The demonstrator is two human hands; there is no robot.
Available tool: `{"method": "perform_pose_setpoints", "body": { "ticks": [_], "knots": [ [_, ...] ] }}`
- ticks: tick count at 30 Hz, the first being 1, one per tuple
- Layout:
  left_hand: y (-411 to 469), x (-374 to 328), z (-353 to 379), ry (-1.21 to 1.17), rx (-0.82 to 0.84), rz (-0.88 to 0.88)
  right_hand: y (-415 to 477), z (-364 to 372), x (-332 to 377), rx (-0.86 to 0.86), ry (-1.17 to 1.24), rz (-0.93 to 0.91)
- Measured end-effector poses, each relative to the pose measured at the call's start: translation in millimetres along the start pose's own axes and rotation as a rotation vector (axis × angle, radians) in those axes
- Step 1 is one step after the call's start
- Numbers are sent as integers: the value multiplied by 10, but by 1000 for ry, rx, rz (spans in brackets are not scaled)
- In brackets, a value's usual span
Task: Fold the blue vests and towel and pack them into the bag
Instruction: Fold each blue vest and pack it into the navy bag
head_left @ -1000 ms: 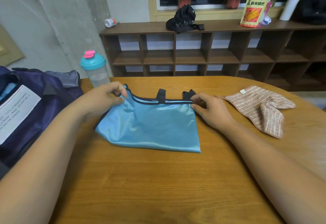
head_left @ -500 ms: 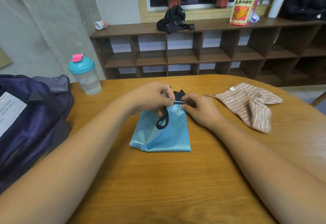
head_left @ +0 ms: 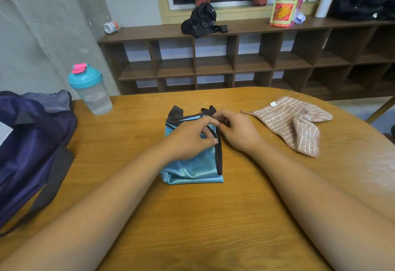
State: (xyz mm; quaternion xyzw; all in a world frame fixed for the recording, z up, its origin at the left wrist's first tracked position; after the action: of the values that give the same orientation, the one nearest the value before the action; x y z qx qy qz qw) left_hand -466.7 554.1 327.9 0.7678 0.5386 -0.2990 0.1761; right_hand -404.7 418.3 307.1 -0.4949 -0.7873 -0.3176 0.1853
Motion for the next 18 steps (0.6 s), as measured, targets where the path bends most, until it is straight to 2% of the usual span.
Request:
{"method": "perform_pose_setpoints", "body": {
  "ticks": [4, 6, 8, 13, 18],
  "knots": [
    [-141, 26, -95, -55, -94, 74, -35, -237, 39, -158, 26, 40],
    [-261, 63, -192, -6, -152, 147, -60, -390, 205, -242, 10, -10],
    [-399, 98, -265, 79, -187, 222, -103, -431, 474, -245, 16, -94],
    [-647, 274, -273, 152, -187, 305, -365, 104, 1088, 85, 38, -382],
    [-795, 406, -65, 84, -126, 331, -378, 333, 897, 205, -100, -412]
  ]
}}
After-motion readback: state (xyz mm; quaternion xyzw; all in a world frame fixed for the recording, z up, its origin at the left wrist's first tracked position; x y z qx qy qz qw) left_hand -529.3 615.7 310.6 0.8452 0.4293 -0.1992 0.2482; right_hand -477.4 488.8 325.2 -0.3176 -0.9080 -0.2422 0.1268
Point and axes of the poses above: each hand's wrist, its own y-axis towards the middle knuckle, its own z-axis out of the palm, x = y × z, the point moved 9 cm from there along y, towards the middle knuckle, and after that the axes turned 1 degree about z, right-handed, at the moved point
